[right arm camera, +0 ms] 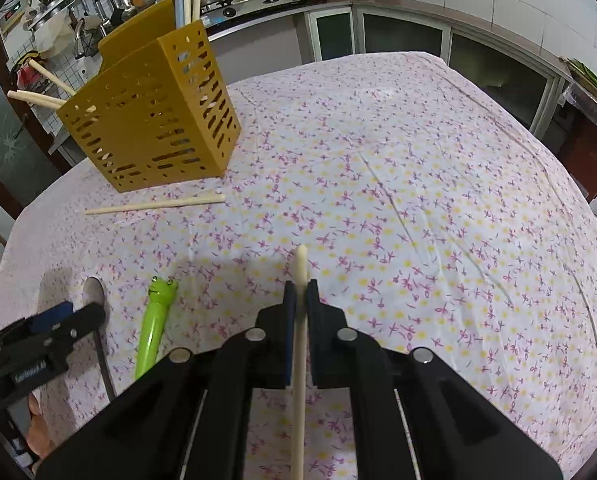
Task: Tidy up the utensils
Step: 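Close the left tool on the metal spoon while the right tool grasps a wooden chopstick, then carry the spoon and chopstick upright toward the yellow holder with both tools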
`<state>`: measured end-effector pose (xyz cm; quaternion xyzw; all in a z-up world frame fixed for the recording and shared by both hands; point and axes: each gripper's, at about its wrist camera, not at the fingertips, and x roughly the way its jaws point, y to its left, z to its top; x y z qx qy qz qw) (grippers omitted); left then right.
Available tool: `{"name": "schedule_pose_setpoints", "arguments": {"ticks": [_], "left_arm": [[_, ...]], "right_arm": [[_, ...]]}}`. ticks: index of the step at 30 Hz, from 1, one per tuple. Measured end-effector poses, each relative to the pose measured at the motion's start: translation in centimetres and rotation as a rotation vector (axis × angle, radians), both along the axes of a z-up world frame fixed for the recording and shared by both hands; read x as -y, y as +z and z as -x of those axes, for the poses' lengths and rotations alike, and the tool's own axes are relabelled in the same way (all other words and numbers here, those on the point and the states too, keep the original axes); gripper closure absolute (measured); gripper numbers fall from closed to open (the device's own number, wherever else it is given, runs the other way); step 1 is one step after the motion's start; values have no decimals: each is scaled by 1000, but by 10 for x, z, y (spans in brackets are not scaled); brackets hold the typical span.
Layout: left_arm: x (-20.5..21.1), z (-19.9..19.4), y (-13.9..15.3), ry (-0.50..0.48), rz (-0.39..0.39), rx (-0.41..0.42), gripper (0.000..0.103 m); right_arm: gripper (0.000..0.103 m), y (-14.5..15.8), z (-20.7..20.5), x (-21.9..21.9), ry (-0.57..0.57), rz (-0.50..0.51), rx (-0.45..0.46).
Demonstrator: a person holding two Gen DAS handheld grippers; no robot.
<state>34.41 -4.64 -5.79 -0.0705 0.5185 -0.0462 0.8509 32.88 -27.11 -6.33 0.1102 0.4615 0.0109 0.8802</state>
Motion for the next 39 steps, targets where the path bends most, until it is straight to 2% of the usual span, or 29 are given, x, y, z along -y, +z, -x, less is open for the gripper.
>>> {"name": "schedule_pose_setpoints", "arguments": {"ticks": [2,4,8,10,15,21,30,34,39], "left_arm": [[6,-7,-1,17,-12,-15,34],[12,-13,-3,30,-54,-26,39],[25,-17,-3,-13,-140,-10,64],[24,-19,-3,-23,-136,-11,68],[24,-20,-2,-62,-132,-3,68],[5,-17,3,-120,-113,-2,68],[-4,6,7,-236,-171,26,68],[-14,21,23,-250,-197,103,68],[-23,38,59,-247,-214,255,68]], "right_arm": [[97,-2,0,2,0,-4,-1],[97,-3,-1,1,1,-5,-1],[97,2,0,-2,12,3,6],[97,4,0,-3,17,9,8],[97,6,1,-8,29,18,6],[97,9,8,-12,46,21,11],[97,9,10,-27,80,15,7],[97,14,14,-29,79,1,35],[97,36,25,-30,87,-22,138]]}}
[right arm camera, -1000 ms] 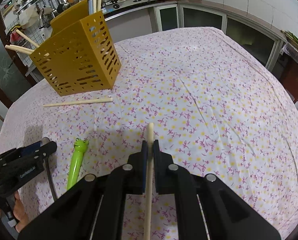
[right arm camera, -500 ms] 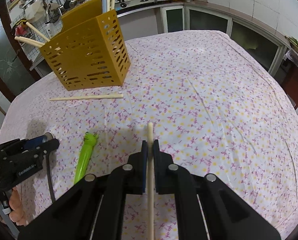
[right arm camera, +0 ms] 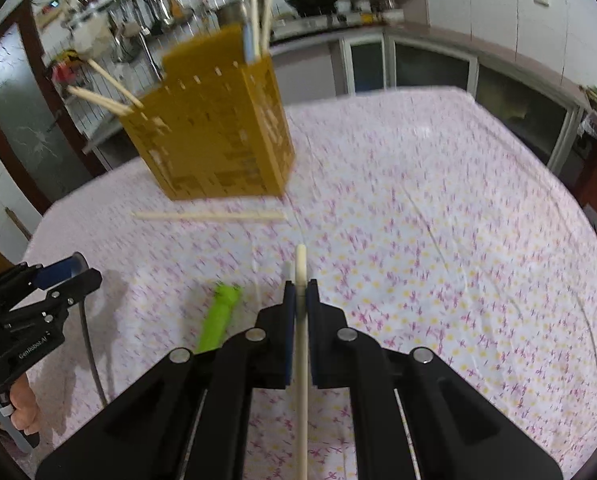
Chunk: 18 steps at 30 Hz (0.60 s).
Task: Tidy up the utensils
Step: 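Carry the spoon and chopstick upright toward the yellow holder with both tools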
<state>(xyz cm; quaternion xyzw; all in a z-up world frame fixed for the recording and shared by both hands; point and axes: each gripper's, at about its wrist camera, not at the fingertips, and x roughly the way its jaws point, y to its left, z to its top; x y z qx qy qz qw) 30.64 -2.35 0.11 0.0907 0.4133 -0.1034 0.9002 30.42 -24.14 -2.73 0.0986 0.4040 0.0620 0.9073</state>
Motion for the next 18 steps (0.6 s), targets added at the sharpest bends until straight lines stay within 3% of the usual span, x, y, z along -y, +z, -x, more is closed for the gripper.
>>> {"name": "schedule_pose_setpoints", "arguments": {"ticks": [5,15,18], "left_arm": [[0,9,36,-14,8,153,68],[0,14,63,-38,13,217,68],[-3,12,67,-42,13,223,68]], "right_arm": [[97,29,15,-4,0,-6,120],[97,88,36,-10,3,-16,391],[97,95,34,-13,4,-1,415]]}}
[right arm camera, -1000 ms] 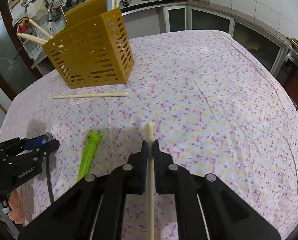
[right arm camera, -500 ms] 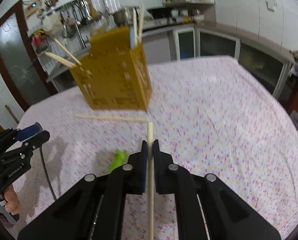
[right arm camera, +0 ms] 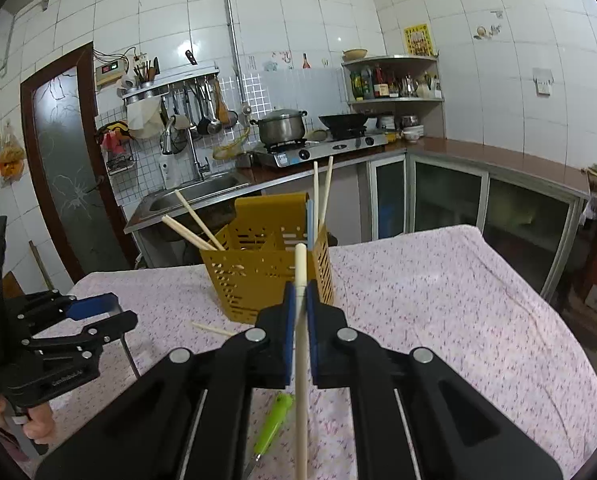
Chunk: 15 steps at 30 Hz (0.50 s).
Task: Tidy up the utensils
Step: 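Carry the spoon and chopstick upright toward the yellow holder with both tools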
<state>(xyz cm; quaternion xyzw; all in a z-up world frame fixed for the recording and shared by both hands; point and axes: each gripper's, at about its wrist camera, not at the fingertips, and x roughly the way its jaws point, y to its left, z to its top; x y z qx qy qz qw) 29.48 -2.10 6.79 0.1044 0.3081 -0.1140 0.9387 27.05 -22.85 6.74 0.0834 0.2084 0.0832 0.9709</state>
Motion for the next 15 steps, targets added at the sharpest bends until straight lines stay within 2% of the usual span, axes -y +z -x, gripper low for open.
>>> {"name": "schedule_pose_setpoints", "arguments": {"ticks": [7,15], "left_arm": [[-7,-5,3,9,14,-1,68],[-7,-20,21,14,16,14,68]], "right_arm": [[97,-2,-9,1,2,-27,-9],[97,10,-16,-4,-3,0,58]]}}
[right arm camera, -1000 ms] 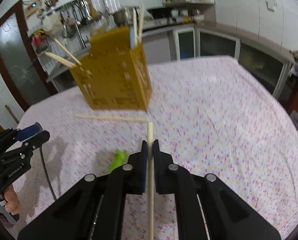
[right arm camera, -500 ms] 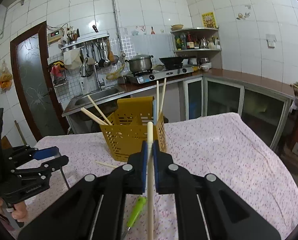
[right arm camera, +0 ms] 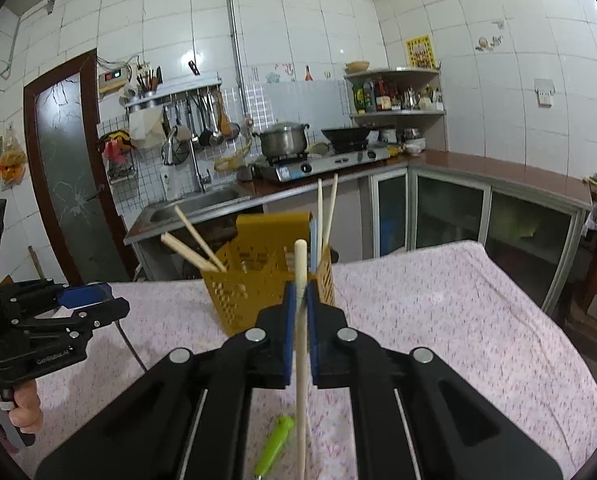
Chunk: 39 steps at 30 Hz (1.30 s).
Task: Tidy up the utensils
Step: 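Carry the spoon and chopstick upright toward the yellow holder with both tools, then lower the spoon and chopstick into the yellow holder and open both tools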
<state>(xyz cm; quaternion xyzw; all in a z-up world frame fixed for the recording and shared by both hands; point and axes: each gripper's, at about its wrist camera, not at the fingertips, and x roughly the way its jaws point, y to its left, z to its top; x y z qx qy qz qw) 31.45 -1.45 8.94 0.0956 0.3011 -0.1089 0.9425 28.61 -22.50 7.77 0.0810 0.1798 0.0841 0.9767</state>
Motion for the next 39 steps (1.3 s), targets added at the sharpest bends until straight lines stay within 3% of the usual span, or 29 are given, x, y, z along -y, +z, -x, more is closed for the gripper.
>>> {"name": "schedule_pose_setpoints", "arguments": {"ticks": [6,13,19,22,27,34,39], "left_arm": [[7,-20,37,8,-36,47,68],[21,-60,93,31,-50,158,68],[42,-101,95,25,-111,264,68],[41,-125,81,17,-68,254,68],[46,-151,43,-9,-86,221,68],[48,-155,-2,-63,-66,191,68],[41,-159,-11,-61,-16,158,67]], "right_arm": [[97,41,-25,3,-1,-7,69],[97,100,-63,6,-26,-9,180],[97,114,-102,7,-59,-13,240],[97,107,-119,11,-61,-58,244],[97,70,-141,6,-38,-43,235],[97,15,-154,2,34,-43,170],[97,-10,-155,-2,44,-25,121]]}}
